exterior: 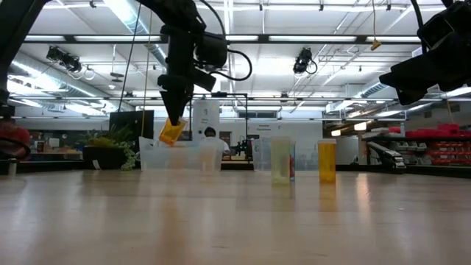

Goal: Pick and place medicine bottles into bin by pill shape (circle, oval)
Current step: Put the top large orange pill bottle into the left bin

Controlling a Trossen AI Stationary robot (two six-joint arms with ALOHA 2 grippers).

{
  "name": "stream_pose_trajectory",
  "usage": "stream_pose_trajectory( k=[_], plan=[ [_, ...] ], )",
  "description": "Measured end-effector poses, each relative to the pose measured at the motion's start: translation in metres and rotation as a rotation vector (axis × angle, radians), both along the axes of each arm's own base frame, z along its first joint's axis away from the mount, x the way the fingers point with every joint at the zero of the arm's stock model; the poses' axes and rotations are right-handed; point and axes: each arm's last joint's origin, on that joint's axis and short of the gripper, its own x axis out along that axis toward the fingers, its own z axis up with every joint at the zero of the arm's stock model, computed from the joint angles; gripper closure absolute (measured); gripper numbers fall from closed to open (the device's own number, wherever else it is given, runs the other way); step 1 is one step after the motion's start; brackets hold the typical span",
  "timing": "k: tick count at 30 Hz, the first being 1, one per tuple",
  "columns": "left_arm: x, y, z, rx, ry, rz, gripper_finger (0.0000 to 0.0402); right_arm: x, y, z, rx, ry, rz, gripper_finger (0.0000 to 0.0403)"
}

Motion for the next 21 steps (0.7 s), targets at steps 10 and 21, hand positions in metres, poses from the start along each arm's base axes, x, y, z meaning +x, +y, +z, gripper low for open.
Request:
stream_pose_trajectory(
  k=[10, 21],
  plan=[
    [-0.002, 0.019, 0.0, 0.034, -0.064, 0.021, 0.0174, 0.0, 0.0, 0.0, 0.0, 0.0, 0.0, 0.0265],
    [0.01, 0.035, 0.004, 0.036, -0.287, 0.045, 0.0184, 0.0, 0.0, 0.0, 0.0, 0.0, 0.0, 0.0265]
  ],
)
